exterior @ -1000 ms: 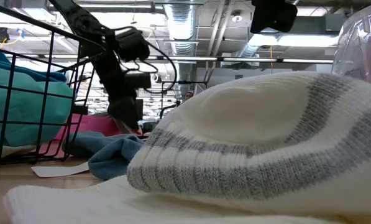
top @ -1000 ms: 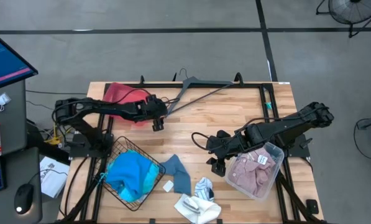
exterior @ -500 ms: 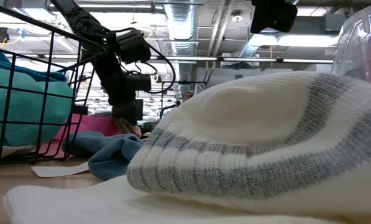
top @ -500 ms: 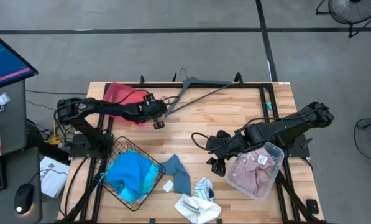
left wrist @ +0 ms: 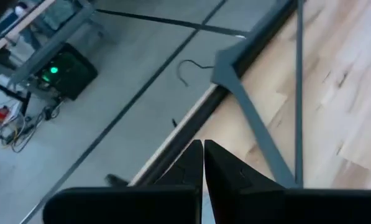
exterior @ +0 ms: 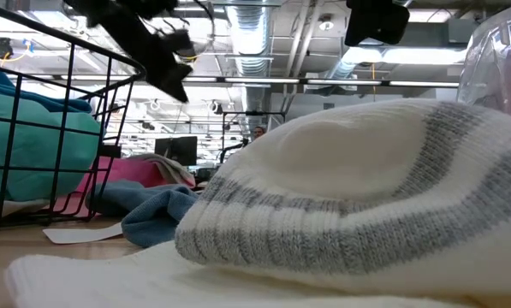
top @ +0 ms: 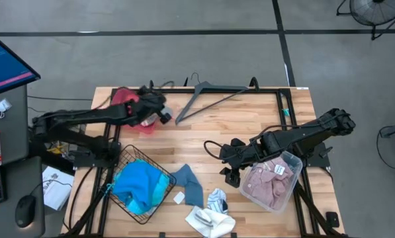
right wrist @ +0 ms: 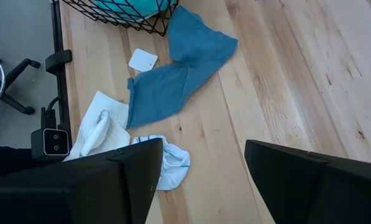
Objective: Pick & Place Cloths
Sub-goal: Put the gray sock into the red bin
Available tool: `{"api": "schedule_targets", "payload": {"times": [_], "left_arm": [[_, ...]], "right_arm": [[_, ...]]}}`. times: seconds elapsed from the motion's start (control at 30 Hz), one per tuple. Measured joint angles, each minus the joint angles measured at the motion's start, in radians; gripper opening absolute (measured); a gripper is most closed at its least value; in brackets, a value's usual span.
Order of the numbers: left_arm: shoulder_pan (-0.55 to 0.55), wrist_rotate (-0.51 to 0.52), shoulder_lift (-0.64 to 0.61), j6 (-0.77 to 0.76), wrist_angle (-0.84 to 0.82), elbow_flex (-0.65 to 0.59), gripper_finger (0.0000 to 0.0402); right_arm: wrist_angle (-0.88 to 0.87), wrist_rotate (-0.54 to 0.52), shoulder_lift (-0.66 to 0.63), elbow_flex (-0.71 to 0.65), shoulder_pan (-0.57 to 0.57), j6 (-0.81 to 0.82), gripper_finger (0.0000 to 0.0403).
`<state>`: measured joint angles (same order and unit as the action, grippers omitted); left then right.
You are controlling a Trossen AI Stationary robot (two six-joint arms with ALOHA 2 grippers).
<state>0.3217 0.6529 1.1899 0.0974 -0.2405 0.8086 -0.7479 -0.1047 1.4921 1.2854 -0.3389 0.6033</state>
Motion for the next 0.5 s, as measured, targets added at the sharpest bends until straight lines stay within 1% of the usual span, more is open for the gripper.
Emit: {"api": "schedule_targets", "payload": {"times": [0.13, 0.27, 0.37, 0.5], "left_arm": [[0.0, 0.059, -0.122, -0.001, -0.075, 0.0, 0.0], [0.009, 0.07, -0.21, -0.027, -0.179, -0.001, 0.0], [0.025, 0.098, -0.252, -0.08, -0.302, -0.001, 0.0], [0.057, 0.071, -0.269, -0.157, -0.438, -0.002, 0.0]], "right_arm": [[0.001, 0.0, 0.0, 0.0, 0.0, 0.0, 0.0225], [0.001, 0.0, 0.0, 0.0, 0.0, 0.0, 0.0225], [0.001, 0.0, 0.0, 0.0, 0.0, 0.0, 0.0225], [0.0, 0.0, 0.0, 0.0, 0.0, 0.0, 0.0225]]}}
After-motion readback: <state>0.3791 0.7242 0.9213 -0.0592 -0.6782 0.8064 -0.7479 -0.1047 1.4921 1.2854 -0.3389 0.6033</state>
